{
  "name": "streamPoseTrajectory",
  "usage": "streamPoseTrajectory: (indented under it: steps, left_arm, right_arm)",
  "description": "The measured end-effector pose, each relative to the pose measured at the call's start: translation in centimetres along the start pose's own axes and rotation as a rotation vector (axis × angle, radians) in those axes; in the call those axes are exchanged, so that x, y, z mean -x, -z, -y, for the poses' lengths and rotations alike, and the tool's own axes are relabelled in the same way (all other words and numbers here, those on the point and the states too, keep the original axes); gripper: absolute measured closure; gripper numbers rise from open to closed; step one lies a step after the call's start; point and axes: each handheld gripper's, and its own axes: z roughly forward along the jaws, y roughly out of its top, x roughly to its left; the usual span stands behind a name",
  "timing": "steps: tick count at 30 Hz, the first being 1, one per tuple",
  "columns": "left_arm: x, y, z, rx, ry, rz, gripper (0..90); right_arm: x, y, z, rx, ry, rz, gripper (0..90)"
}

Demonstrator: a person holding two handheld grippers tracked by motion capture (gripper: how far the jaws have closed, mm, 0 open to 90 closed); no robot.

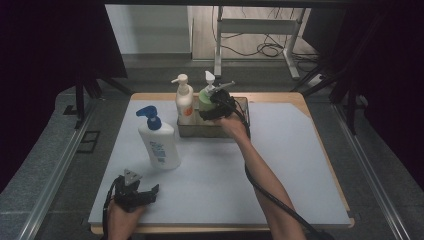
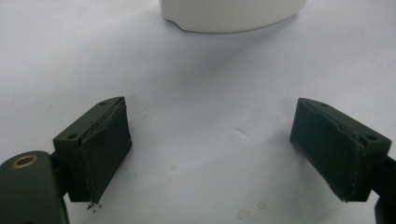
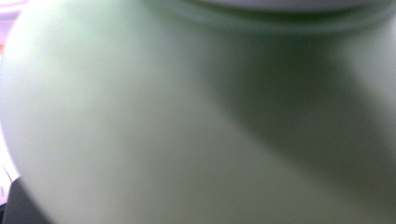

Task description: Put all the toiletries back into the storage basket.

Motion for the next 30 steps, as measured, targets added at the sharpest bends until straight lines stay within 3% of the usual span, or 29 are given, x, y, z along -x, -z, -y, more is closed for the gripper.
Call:
streamPoseTrajectory:
  steps: [6, 12, 19, 27, 30]
  left_arm:
    - [0.0, 0.0, 0.0, -0.002, -0.003, -0.001, 11.7]
    - [0.0, 0.0, 0.0, -0.002, -0.003, -0.001, 11.7]
    - [0.0, 0.0, 0.0, -0.002, -0.003, -0.001, 11.7]
    - [0.0, 0.0, 0.0, -0.001, -0.003, -0.001, 11.7]
    - [0.0, 0.0, 0.0, -0.001, -0.003, -0.001, 11.7]
  right_arm:
    - [0.1, 0.0, 0.4, 0.030, -0.016, -0.005, 10.7]
    - [0.4, 0.1, 0.6, 0.042, -0.024, -0.058, 0.0]
    - [0.3, 0.9, 0.8, 0.059, 0.015, -0.058, 0.0]
    - [0.6, 1.9, 1.6, 0.060, 0.023, -0.068, 0.4]
    - [0.9, 2.3, 1.9, 0.053, 0.028, -0.070, 4.3]
